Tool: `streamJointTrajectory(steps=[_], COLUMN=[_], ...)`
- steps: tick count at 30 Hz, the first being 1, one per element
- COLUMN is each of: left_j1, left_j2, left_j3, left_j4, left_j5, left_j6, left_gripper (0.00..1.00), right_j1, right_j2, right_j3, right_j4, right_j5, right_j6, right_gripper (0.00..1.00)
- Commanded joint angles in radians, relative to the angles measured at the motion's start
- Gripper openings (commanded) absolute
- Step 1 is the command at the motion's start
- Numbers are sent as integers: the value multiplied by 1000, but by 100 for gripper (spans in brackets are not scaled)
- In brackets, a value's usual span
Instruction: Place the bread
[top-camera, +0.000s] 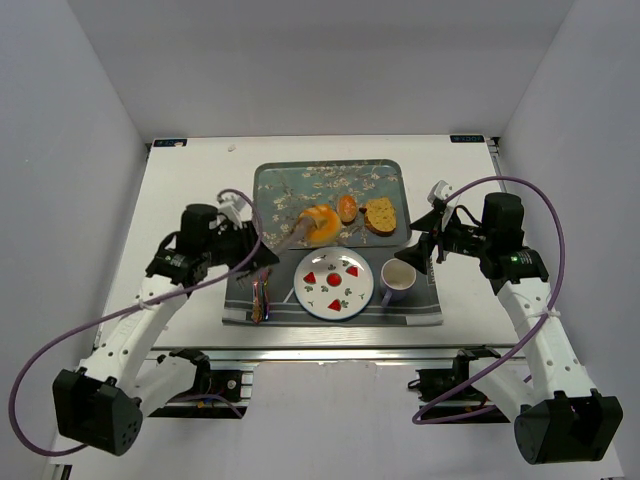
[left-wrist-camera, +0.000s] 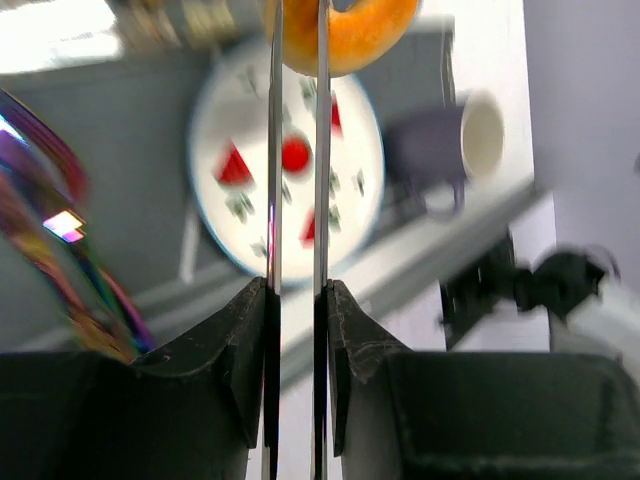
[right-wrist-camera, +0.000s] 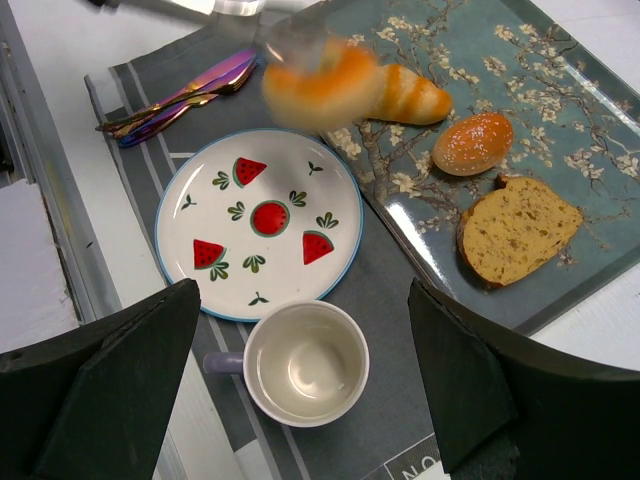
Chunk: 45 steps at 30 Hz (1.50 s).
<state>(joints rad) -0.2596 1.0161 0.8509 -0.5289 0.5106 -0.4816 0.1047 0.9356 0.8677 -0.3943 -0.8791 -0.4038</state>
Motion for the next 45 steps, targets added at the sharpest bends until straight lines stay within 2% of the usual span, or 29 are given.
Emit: streamJointTrajectory(steps=[1, 6, 9, 10, 11, 15, 18, 30, 34, 37, 45], left_j1=[-96, -214, -291, -323, -337, -363, -365, -365, -365, -362, -349], left_j2=[-50, -73, -45, -37, -25, -20, -21, -37, -40, 10, 289], left_j3=[-62, -107, -115, -113, -110, -107, -95, 33, 91, 155, 362], left_j4=[-23, -42, -66, -71, -75, -63, -62, -164, -180, -216, -258], left_j5=[42, -27, -86, -124, -139, -178, -191, -265, -348, -440, -573], left_j6=[-50, -80, -83, -87, -91, -101, -104, -74, -28, 49, 312], left_gripper=[0, 0, 6, 10, 20, 45, 51, 56, 56, 57, 64], right_j1=[-3, -7, -7, -7, -7, -10, -13, -19, -19, -19, -19], right_j2=[-11, -12, -12, -12, -14, -20, -24, -24, -26, -24, -26], right_j3=[27, 33, 33, 34, 33, 30, 28, 19, 17, 16, 16], right_j4=[-6, -17, -17, -18, -18, -23, -29, -29, -29, -28, -25], right_j5=[-24, -24, -24, -24, -23, -23, -21, -31, -31, -35, -38], right_j6=[-15, -18, -20, -20, -18, -18, -21, -21, -21, -21, -20], right_gripper=[89, 89, 89, 89, 89, 89, 89, 89, 89, 89, 89])
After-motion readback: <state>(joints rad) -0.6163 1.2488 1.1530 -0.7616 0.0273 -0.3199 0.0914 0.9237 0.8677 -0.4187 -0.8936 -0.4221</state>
